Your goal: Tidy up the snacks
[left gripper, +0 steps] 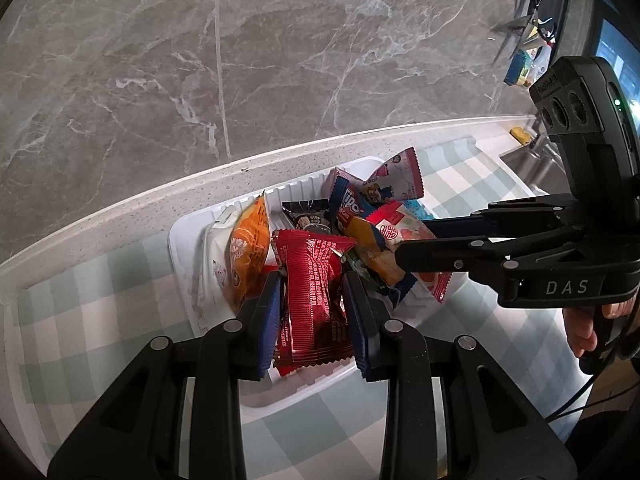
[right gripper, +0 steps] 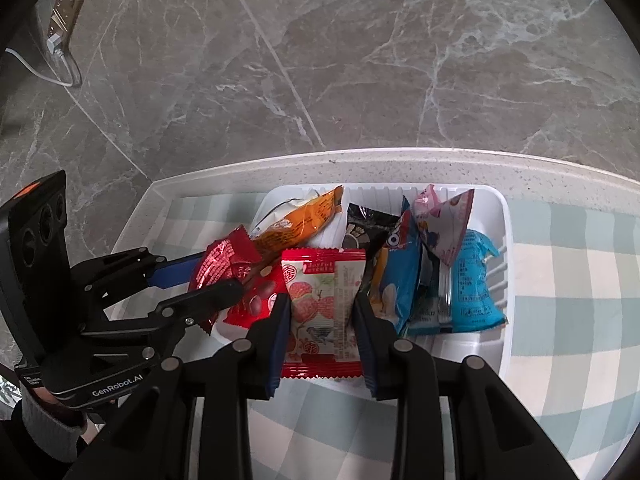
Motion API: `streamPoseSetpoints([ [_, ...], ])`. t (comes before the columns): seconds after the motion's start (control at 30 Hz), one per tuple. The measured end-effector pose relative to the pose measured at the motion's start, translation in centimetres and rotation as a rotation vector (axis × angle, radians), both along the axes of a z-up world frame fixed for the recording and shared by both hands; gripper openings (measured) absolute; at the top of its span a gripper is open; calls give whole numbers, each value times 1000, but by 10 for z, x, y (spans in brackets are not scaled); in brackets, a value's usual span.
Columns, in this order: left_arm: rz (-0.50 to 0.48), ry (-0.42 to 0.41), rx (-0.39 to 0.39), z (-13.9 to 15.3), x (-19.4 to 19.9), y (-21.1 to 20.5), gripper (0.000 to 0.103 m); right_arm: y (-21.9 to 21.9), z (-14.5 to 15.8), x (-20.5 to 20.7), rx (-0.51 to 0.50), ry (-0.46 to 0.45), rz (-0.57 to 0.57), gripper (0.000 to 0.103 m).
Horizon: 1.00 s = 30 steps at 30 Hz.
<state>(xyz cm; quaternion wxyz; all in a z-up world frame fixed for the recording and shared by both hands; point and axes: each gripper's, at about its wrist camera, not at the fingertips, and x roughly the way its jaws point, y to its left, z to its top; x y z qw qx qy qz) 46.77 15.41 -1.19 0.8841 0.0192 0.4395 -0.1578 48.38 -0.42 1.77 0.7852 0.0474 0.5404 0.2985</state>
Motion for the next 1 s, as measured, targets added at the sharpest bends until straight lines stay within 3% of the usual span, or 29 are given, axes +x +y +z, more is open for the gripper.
streamPoseSetpoints([
  [1.0, 26, 33, 35, -28, 45, -5, 29, 11, -27, 31, -49, 14, 17, 34],
])
